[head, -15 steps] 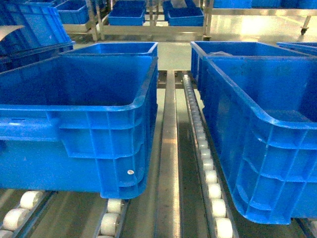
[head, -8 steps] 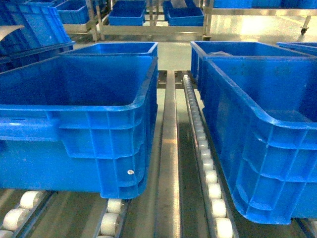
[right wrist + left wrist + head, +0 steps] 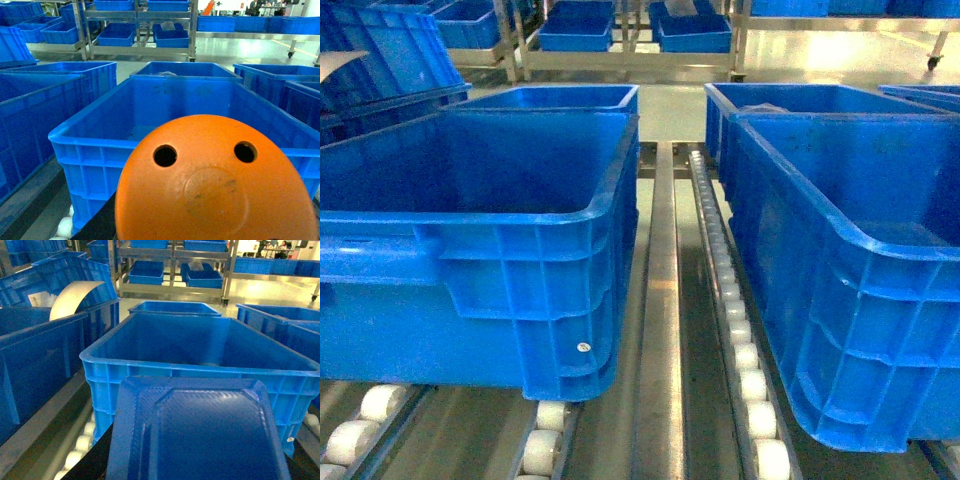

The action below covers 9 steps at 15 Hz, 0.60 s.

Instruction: Sort blue parts and orange caps into right shelf containers

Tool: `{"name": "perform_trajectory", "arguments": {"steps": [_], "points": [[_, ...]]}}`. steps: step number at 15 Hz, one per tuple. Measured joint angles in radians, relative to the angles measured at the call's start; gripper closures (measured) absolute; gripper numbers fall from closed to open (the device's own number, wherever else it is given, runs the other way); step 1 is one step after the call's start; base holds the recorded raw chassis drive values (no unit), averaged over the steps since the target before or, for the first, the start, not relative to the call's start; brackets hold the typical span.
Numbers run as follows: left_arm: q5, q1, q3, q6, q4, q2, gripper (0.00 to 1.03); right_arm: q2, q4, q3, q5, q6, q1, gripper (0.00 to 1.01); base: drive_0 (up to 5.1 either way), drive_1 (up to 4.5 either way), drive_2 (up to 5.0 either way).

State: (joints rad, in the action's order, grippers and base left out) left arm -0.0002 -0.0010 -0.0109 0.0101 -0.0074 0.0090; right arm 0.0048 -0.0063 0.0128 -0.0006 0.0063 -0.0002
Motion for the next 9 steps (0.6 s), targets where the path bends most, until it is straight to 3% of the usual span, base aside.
{"name": "perform_trajectory", "arguments": {"steps": [2,3,6,8,9], "points": [[0.000,0.000,0.000,0.000,0.000,0.000,0.62,0.000,0.000,0.000,0.000,0.000,0.000,0.58,0.0,0.00,0.0],[-0.017,-0.007,0.001,-0.007,0.020,-0.004,0.62,-0.006,0.035,-0.002,0.015,-0.019,0.005,0.58,0.0,0.00,0.0],[-0.119,-0.059,0.003,-0.019,0.151,0.001,0.62,-0.010,0.113,-0.003,0.029,-0.053,0.011,0.58,0.0,0.00,0.0],[-0.154,-0.093,0.004,-0.021,0.203,0.015,0.62,-0.011,0.089,-0.004,0.025,-0.057,0.013,0.58,0.0,0.00,0.0],[-0.185,-0.117,0.004,-0.026,0.258,0.076,0.62,-0.005,0.137,-0.006,0.024,-0.060,0.013,0.58,0.0,0.00,0.0]]}}
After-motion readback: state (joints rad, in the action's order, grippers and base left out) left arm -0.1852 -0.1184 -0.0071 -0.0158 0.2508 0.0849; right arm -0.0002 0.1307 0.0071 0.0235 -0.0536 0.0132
